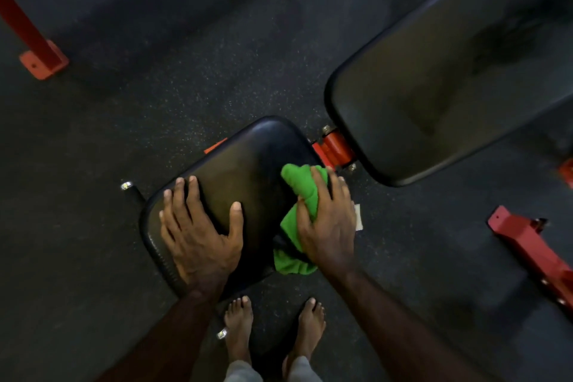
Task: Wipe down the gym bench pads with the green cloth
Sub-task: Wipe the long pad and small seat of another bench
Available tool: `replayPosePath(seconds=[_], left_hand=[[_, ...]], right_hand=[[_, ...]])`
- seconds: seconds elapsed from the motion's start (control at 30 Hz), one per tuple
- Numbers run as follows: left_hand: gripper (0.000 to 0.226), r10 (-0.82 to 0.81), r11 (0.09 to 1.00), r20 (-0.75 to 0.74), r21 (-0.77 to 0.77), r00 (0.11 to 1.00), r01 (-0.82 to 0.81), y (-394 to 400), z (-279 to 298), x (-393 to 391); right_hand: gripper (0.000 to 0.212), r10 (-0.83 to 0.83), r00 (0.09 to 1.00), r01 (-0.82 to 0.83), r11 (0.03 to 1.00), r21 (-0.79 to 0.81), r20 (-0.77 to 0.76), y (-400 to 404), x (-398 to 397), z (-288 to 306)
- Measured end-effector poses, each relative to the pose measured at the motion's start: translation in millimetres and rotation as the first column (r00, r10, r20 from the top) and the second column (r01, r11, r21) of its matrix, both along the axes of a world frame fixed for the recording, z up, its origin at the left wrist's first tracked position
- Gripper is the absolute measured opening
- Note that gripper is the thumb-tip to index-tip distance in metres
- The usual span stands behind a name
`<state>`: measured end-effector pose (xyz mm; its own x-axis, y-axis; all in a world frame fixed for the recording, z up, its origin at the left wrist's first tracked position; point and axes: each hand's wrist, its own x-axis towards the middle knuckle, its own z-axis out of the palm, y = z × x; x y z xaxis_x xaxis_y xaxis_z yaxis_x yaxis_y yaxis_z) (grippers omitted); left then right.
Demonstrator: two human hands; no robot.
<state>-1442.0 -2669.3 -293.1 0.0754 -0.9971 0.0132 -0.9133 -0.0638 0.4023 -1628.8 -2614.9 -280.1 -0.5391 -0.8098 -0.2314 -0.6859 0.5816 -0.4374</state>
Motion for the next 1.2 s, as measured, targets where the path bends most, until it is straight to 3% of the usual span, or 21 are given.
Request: replayPosePath(seconds=[0.07,0.13,0.23,0.33,0.43,0.5,0.6,0.7,0.77,0.83,0.87,0.93,1.0,1.03,1.1,1.2], left_hand=[[0.082,0.002,1.000,0.003,-0.007,1.000,-0.002,1.1,-1.5,0.7],[0.082,0.002,1.000,0.018,-0.013,1.000,-0.001,1.3,-3.5,1.5],[0.081,-0.002,1.000,0.006,-0.020,1.000,0.003,1.3,-4.3,1.4],[0.081,0.000,1.000,-0.007,-0.018,1.000,0.000,0.8,-2.0,0.7],[0.081,-0.008,1.000,-0.014,-0.011,1.000,0.008,0.9,-1.0,1.4],[0.080,-0.013,1.000,-0.011,-0.013,1.000,0.013,3.5,-2.7,2.8],[0.078,-0.021,0.999,-0.013,-0.041,1.000,0.020,2.3,-2.6,2.3],[0.076,-0.020,0.998,-0.026,-0.054,0.999,0.018,2.3,-3.6,2.8],[0.075,-0.014,0.998,-0.041,-0.058,0.999,0.012,2.0,-2.7,2.8],[0.076,-0.015,0.998,-0.048,-0.057,0.999,0.013,2.0,-2.7,3.0],[0.076,-0.022,0.998,-0.050,-0.054,0.999,0.020,1.7,-2.5,2.6],[0.077,-0.026,0.999,-0.043,-0.047,0.999,0.024,1.9,-4.4,4.0],[0.076,-0.030,0.999,-0.034,-0.043,0.999,0.028,2.0,-7.0,5.1],[0.075,-0.032,0.998,-0.038,-0.047,0.999,0.030,2.0,-7.7,5.2],[0.072,-0.025,0.998,-0.057,-0.065,0.998,0.021,1.7,-8.2,6.3],[0.066,-0.031,0.997,-0.123,-0.079,0.992,0.021,0.2,-7.6,9.8]], right_hand=[[0.067,-0.215,0.974,0.215,0.977,0.011,0.066,-29.0,-6.4,-4.4],[0.063,-0.285,0.954,0.283,0.959,0.029,0.088,-59.3,-6.3,-5.3],[0.071,-0.004,1.000,0.004,1.000,-0.016,-0.005,-48.1,4.0,0.9],[0.074,0.228,0.971,-0.230,0.973,-0.032,-0.067,8.1,2.4,0.4],[0.069,-0.041,0.998,0.046,0.994,-0.099,0.045,32.9,-7.9,-8.9],[0.065,-0.275,0.952,0.287,0.955,-0.081,0.132,11.2,-7.7,-13.3],[0.062,-0.380,0.921,0.381,0.925,0.006,0.085,-38.1,-2.1,-8.7],[0.074,-0.050,0.997,0.050,0.999,0.006,-0.055,-21.3,21.3,1.1],[0.083,0.272,0.958,-0.273,0.962,0.001,-0.094,20.9,31.6,1.7],[0.087,0.430,0.894,-0.433,0.901,0.004,-0.124,59.7,22.2,-5.9],[0.086,0.391,0.910,-0.396,0.918,-0.006,-0.140,69.1,12.1,-9.5],[0.077,0.068,0.995,-0.073,0.995,-0.062,-0.072,61.6,1.4,-11.9],[0.072,-0.254,0.967,0.255,0.966,-0.034,0.021,28.3,7.1,-7.9],[0.073,-0.286,0.958,0.286,0.958,-0.001,0.003,10.3,16.1,-3.8],[0.075,-0.130,0.988,0.132,0.991,0.031,-0.078,-12.6,43.3,4.4],[0.083,0.284,0.952,-0.283,0.959,0.020,-0.114,3.1,71.8,9.0]])
